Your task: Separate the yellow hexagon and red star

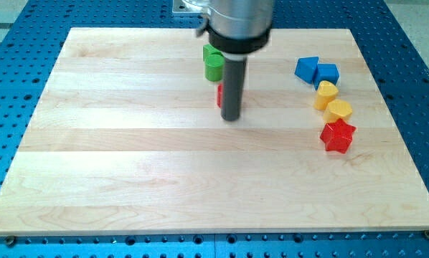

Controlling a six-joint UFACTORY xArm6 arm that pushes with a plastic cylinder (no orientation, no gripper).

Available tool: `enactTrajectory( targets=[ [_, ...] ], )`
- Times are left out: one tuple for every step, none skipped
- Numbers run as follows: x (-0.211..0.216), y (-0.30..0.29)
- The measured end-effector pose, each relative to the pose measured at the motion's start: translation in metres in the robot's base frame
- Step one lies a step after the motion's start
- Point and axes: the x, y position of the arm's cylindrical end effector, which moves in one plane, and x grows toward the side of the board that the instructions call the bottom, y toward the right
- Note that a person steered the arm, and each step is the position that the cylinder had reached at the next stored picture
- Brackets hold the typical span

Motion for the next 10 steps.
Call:
enactTrajectory(
  targets=[
    [0.031,0.026],
    [0.083,0.075],
    [0.125,0.139],
    [0.125,0.234],
    [0.055,0.242],
    [0.048,0.154],
    [0.058,0.122],
    [0.051,0.204],
    [0.085,0.256],
    [0.129,0.179]
  ],
)
